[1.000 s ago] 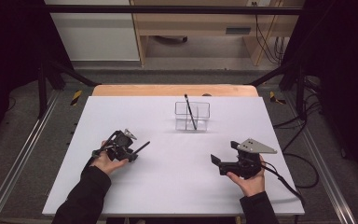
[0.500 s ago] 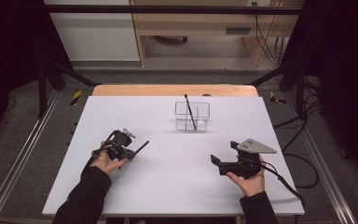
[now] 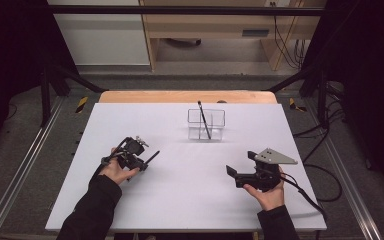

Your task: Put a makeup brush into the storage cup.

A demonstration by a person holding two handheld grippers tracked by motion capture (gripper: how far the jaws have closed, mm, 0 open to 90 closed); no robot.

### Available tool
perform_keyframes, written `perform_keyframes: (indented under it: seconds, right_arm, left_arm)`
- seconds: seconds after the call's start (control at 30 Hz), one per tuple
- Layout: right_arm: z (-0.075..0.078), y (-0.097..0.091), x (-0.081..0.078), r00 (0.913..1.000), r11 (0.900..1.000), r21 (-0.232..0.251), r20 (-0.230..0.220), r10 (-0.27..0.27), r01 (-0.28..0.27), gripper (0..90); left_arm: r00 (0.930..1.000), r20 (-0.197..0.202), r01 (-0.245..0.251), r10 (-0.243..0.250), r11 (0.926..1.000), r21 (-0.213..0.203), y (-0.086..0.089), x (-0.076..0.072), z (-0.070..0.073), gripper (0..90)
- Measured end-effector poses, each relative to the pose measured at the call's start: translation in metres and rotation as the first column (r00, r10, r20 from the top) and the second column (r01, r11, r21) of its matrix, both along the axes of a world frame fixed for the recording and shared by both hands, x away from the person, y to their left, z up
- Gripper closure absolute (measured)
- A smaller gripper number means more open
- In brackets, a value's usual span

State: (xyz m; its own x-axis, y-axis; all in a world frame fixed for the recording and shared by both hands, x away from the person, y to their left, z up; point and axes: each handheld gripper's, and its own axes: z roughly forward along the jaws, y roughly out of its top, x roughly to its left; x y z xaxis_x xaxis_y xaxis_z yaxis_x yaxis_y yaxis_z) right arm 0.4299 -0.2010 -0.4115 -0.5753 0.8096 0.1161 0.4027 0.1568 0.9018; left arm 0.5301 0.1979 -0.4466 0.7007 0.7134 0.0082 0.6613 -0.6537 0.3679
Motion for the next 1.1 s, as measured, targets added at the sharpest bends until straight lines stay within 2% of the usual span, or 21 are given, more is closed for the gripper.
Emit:
perform_keyframes:
  seconds: [0.2, 0.37, 0.53, 0.93, 1.03, 1.1]
  right_arm:
    - [0.001, -0.0009, -0.0003, 1.0, 1.0, 0.004, 0.0, 0.0, 0.0, 7.8]
    - [0.0006, 0.0, 0.0002, 1.0, 1.0, 0.0, -0.003, 0.004, -0.004, 7.6]
    - [0.0004, 0.0002, 0.0003, 0.9999, 1.0, -0.002, -0.007, 0.008, -0.008, 7.4]
    - [0.0009, 0.003, 0.0017, 0.9997, 0.9997, -0.016, -0.017, 0.019, -0.019, 6.7]
    - [0.0023, 0.0039, 0.0014, 0.9996, 0.9996, -0.019, -0.017, 0.021, -0.022, 6.6]
    - [0.0031, 0.0046, 0.0015, 0.9996, 0.9995, -0.022, -0.016, 0.025, -0.025, 6.6]
  left_arm:
    - [0.9998, -0.021, 0.003, -0.003, 0.9999, 0.012, 0.0002, 0.0005, -0.0005, 72.4]
    - [0.9993, -0.035, -0.009, 0.01, 0.9998, 0.02, 0.0007, 0.0, -0.0002, 77.8]
    - [0.9995, -0.03, -0.007, 0.008, 0.9994, 0.033, -0.0013, -0.0016, -0.0002, 82.7]
    - [0.9995, -0.021, 0.024, -0.023, 0.9991, 0.035, -0.0012, -0.0026, -0.0002, 83.4]
    - [0.9991, -0.01, 0.041, -0.041, 0.9984, 0.037, -0.0013, -0.0041, 0.0005, 83.4]
    - [0.9989, 0.005, 0.047, -0.047, 0.9986, 0.024, -0.0004, -0.0064, 0.0032, 83.4]
